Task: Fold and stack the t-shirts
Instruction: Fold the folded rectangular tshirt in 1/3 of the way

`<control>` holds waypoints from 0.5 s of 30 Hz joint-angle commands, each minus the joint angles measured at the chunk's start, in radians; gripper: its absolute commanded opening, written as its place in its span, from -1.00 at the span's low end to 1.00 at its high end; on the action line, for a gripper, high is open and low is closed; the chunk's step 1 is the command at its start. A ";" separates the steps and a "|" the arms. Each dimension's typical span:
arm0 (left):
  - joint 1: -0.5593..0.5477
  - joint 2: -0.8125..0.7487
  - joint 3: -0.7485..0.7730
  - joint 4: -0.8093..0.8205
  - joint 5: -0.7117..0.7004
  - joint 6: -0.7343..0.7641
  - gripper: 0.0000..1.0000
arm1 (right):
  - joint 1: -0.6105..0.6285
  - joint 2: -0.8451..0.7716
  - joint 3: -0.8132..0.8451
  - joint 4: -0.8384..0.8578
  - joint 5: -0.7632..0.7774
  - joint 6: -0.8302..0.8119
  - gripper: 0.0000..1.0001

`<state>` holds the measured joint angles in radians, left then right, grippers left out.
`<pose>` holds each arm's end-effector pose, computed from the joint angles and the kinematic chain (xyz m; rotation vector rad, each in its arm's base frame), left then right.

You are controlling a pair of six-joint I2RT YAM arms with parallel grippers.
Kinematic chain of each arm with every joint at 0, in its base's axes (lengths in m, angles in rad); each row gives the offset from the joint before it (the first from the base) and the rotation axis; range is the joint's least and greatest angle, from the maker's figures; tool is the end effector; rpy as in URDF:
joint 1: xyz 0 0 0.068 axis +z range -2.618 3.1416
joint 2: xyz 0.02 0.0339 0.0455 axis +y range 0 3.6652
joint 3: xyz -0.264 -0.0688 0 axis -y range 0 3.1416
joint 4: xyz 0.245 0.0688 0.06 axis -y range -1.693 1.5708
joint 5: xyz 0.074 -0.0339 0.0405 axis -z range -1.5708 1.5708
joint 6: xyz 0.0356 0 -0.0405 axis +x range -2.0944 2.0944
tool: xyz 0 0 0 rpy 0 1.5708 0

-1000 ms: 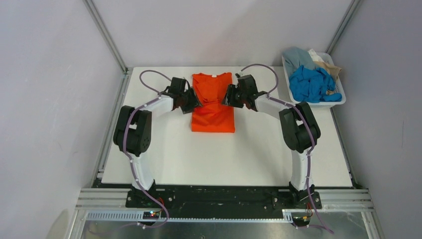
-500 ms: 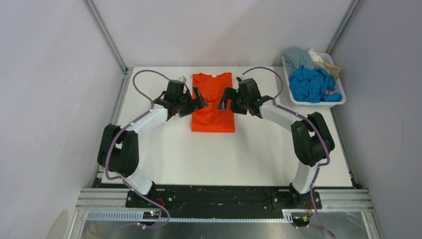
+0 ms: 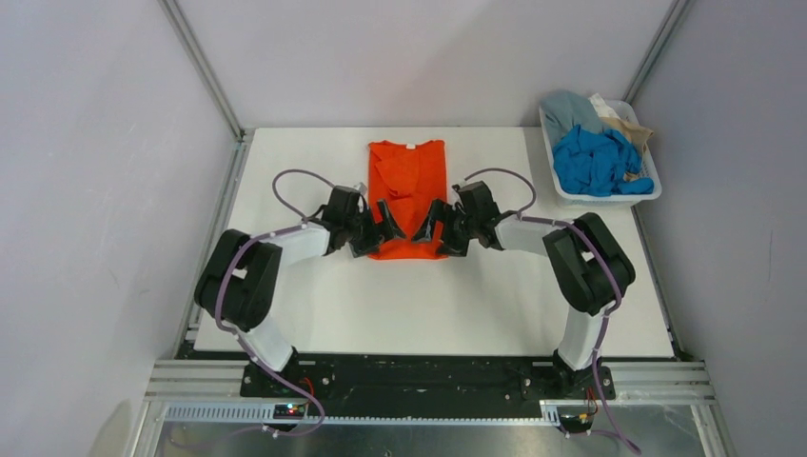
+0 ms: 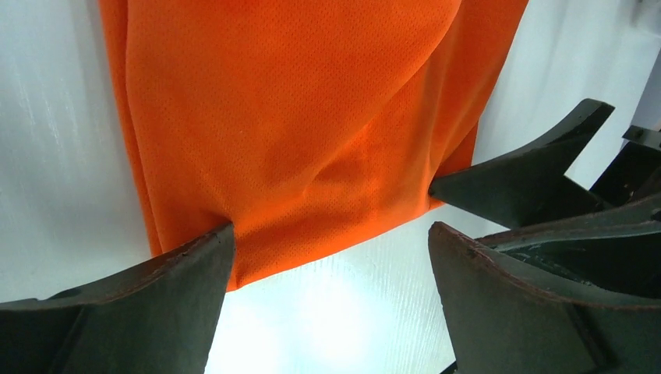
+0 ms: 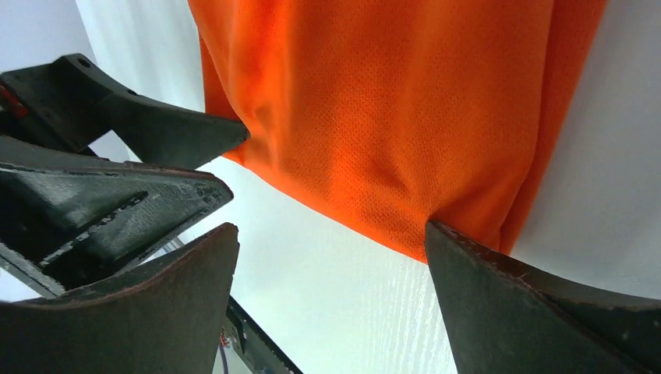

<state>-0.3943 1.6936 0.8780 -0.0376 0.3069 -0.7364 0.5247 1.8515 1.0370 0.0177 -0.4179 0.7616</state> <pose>0.3051 -0.1386 0.1569 -0.2899 2.5520 -0.8500 0.3211 0.2026 0.1539 0.0828 2.5678 1.0599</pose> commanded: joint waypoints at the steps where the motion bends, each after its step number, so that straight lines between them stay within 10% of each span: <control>1: -0.003 -0.031 -0.084 0.027 -0.047 -0.002 0.99 | 0.006 -0.009 -0.068 0.020 0.018 0.012 0.87; 15: -0.092 -0.349 -0.399 0.000 -0.118 -0.023 0.99 | 0.172 -0.260 -0.292 -0.153 0.223 -0.011 0.87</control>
<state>-0.4541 1.4441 0.5751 0.1047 0.2630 -0.7513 0.6300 1.6695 0.8112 0.0731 -0.3344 0.7708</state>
